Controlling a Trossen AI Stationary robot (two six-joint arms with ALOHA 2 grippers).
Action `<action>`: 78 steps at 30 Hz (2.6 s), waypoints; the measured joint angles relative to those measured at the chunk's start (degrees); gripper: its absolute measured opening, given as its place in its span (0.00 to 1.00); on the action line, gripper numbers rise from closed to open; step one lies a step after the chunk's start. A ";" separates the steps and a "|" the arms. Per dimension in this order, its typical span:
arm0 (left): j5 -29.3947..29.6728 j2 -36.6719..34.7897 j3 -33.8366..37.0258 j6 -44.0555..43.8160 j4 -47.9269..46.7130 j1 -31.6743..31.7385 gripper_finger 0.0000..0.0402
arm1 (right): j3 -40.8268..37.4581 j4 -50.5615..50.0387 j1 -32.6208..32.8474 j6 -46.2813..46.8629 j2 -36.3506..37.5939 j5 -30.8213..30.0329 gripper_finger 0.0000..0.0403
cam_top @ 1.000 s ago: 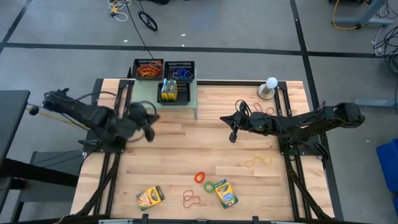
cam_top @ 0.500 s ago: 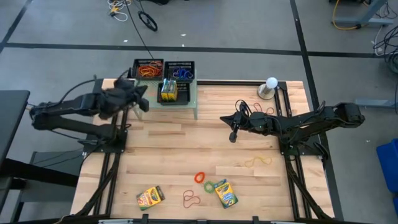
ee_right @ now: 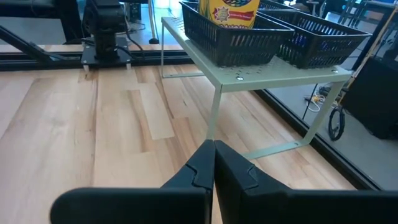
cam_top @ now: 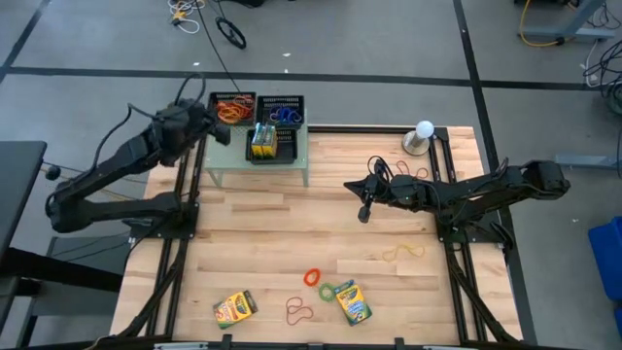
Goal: Pick & Place Office Desk Supplies
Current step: Put the orange rubber band into the top left black bin on the shelf, then put the yellow rubber band into the top left black bin on the shelf
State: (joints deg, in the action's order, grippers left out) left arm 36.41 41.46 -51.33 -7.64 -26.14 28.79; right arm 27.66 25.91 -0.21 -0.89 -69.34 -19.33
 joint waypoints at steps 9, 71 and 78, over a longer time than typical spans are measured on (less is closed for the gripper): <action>-9.74 9.28 0.00 4.80 7.62 15.07 0.01 | 0.00 0.05 0.00 0.00 -0.02 0.00 0.03; -23.42 16.27 -17.56 12.50 -21.50 24.01 0.47 | 0.02 0.44 0.01 -1.31 -0.02 0.00 0.03; -26.81 7.92 -7.49 5.05 -15.51 7.63 0.15 | 0.02 0.46 0.02 -1.31 -0.02 0.00 0.03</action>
State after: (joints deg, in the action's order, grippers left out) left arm 9.61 49.39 -58.82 -2.60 -41.65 36.42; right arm 27.68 26.37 -0.19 -2.20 -69.36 -19.33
